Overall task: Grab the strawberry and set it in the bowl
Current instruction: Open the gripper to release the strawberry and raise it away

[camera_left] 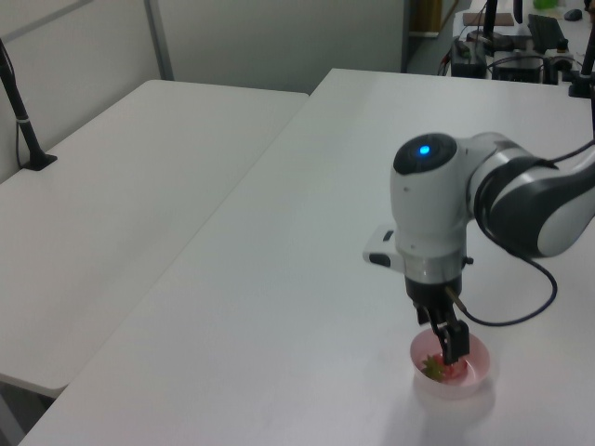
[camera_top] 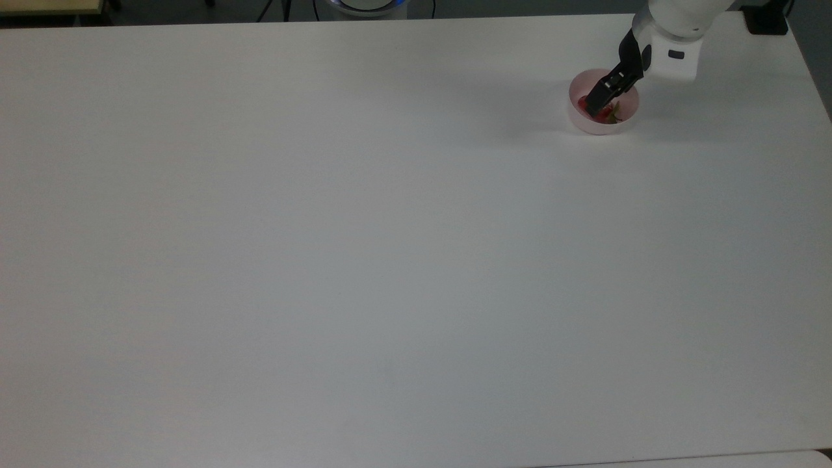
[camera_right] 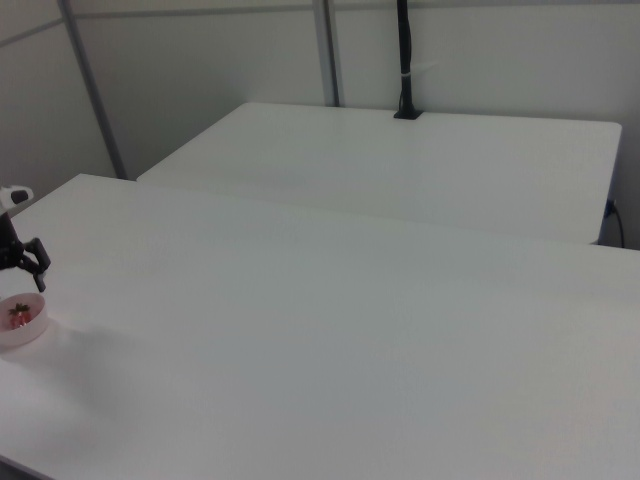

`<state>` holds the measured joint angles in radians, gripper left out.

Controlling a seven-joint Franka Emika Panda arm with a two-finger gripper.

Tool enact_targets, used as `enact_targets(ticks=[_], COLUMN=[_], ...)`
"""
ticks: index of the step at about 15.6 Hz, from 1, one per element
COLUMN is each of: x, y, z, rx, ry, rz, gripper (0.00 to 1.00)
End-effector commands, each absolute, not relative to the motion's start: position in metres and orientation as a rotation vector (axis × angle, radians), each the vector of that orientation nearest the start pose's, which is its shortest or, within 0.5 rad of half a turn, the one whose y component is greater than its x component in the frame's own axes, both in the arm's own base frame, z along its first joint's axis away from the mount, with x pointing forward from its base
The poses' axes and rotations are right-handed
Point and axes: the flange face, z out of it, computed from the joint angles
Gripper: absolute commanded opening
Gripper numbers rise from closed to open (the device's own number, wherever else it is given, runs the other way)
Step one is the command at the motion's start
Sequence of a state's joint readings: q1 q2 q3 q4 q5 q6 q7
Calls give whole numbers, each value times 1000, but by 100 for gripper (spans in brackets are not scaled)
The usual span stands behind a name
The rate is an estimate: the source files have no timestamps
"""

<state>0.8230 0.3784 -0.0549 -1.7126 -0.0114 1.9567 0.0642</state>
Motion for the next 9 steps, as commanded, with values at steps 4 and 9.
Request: enact_targets(ticks=[4,9], x=[495,559], y=[338,164], z=[493,548], rx=[-3172,-3214], ry=[-443,-86], rz=[53,-14], gripper=[100,100])
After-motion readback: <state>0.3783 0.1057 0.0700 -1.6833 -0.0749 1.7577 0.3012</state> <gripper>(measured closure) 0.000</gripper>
